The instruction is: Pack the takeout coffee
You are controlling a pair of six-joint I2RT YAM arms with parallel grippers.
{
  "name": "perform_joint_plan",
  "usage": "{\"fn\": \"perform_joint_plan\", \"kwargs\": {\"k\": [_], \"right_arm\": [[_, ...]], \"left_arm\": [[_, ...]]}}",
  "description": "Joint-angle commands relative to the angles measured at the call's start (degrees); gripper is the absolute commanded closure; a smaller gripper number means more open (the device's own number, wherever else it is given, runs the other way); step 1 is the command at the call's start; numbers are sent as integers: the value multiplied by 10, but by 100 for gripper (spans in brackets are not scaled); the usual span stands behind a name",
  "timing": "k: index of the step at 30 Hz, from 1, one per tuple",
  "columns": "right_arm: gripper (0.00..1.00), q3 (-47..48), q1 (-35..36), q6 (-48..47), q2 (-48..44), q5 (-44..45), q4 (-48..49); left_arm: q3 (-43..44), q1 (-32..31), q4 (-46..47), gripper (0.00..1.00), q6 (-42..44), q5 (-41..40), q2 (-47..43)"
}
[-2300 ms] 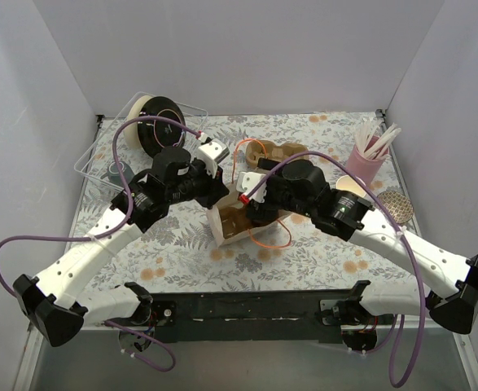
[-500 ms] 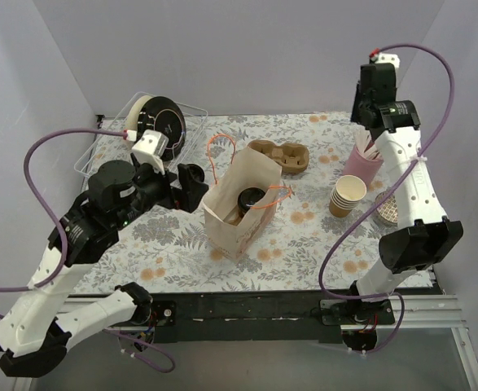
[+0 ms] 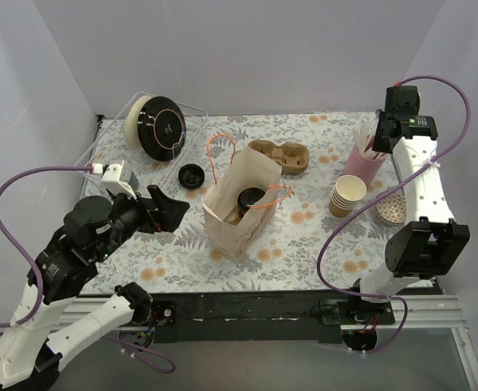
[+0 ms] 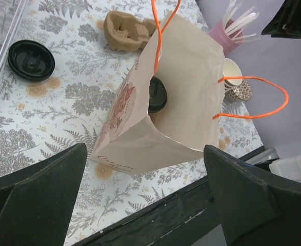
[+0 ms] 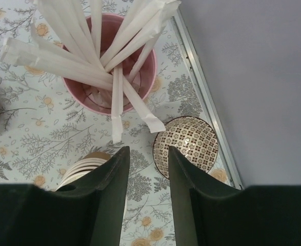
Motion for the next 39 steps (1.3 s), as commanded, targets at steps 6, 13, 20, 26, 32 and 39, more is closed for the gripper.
{"fn": "perform_joint_plan", "kwargs": {"k": [6, 13, 20, 26, 32, 39], "right_arm": [[56, -19, 2, -2, 6, -50, 38], [56, -24, 2, -1, 25, -64, 47], [61, -19, 2, -1, 51, -59, 47], [67, -16, 2, -1, 58, -52, 49], [76, -10, 2, -2, 65, -45, 47], [91, 11, 2, -11, 59, -36, 35]], "left_arm": [[12, 0, -24, 2, -4, 1, 16], [15, 0, -37, 2, -16, -1, 11], [12, 0, -37, 2, -20, -5, 7], [11, 0, -36, 2, -22, -9, 8], [11, 0, -38, 2, -21, -9, 10], [9, 0, -38, 2, -20, -13, 11]]}}
